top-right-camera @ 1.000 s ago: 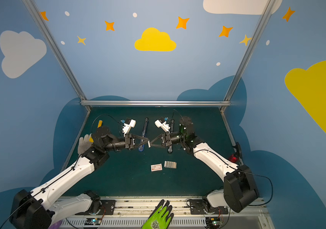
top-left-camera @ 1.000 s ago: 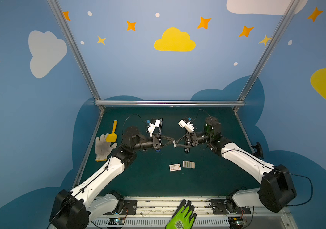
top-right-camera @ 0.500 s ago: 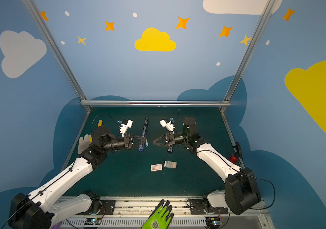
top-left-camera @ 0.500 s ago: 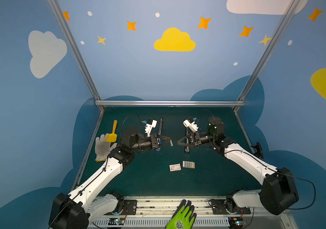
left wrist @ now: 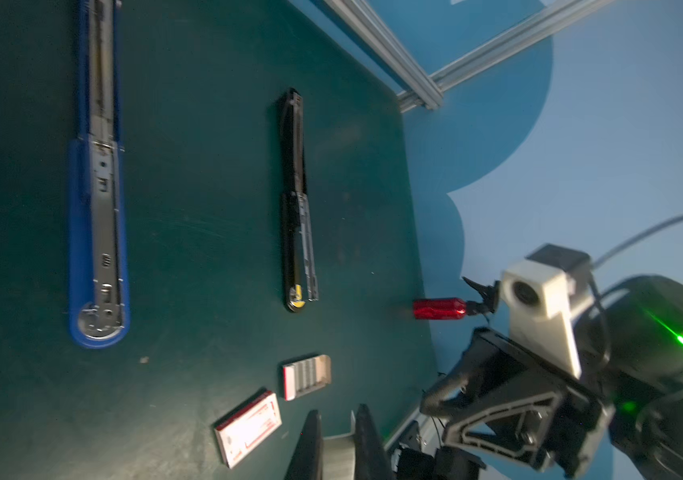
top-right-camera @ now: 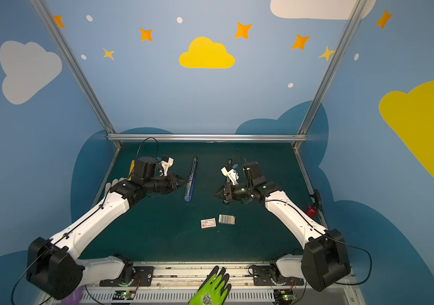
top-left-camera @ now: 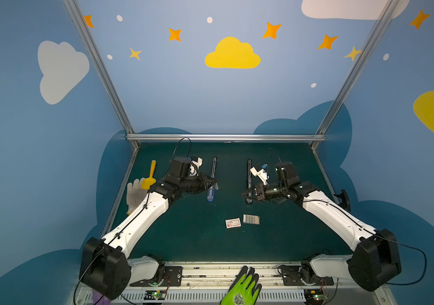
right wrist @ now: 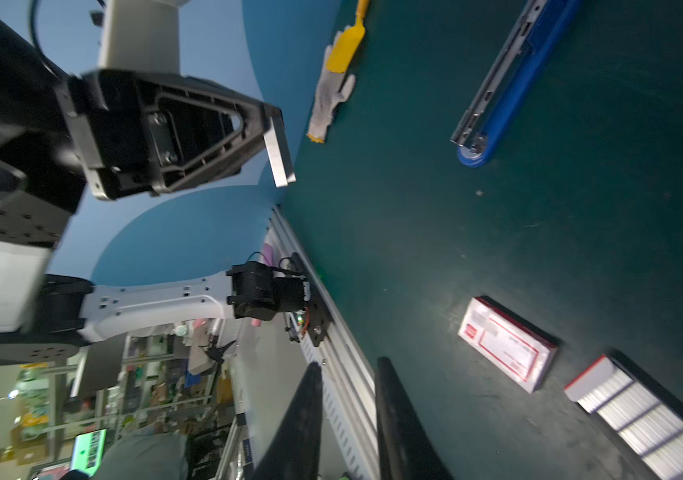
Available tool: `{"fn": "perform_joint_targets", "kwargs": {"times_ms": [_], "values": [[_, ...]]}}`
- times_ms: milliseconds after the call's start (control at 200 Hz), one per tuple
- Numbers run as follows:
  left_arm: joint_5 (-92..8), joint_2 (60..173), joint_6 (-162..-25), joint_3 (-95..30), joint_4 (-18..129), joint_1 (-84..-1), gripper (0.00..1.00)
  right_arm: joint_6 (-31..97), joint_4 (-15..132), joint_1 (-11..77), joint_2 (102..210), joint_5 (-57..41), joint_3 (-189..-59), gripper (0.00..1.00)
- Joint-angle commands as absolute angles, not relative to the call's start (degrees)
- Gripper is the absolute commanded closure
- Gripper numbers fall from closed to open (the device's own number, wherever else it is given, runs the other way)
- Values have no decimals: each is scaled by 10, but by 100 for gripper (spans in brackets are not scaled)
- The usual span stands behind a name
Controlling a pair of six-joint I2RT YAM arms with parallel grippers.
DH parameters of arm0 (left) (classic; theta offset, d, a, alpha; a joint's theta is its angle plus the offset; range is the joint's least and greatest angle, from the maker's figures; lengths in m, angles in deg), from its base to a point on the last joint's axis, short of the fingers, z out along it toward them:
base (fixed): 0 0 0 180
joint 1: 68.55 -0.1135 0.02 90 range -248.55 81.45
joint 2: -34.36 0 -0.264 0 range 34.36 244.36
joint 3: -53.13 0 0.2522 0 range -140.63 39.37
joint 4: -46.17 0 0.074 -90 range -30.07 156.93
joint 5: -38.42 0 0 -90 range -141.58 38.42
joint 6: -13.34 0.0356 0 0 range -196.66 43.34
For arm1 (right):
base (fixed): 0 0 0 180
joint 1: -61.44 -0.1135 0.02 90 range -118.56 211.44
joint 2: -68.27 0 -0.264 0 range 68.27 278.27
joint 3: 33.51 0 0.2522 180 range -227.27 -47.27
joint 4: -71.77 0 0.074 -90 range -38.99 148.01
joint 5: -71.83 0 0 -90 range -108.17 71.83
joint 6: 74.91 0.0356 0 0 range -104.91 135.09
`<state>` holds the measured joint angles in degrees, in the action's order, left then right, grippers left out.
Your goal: Load the staples into the stapler
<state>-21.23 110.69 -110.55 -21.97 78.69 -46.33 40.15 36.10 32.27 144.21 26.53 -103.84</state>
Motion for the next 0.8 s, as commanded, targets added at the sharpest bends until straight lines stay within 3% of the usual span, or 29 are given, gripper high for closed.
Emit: {"fn": "perform_joint_targets", "kwargs": {"times_ms": [0,511,796], "values": [[-275,1156,-1036,-275,863,-468,88,350,318,291,1451,141,-1066,71],[-388,1452,-904,-560,978,-479,89,338,390,242,1518,13,-1102,69],[-434,1563,-855,-685,1029,-478,89,349,420,236,1581,13,-1138,69]]}}
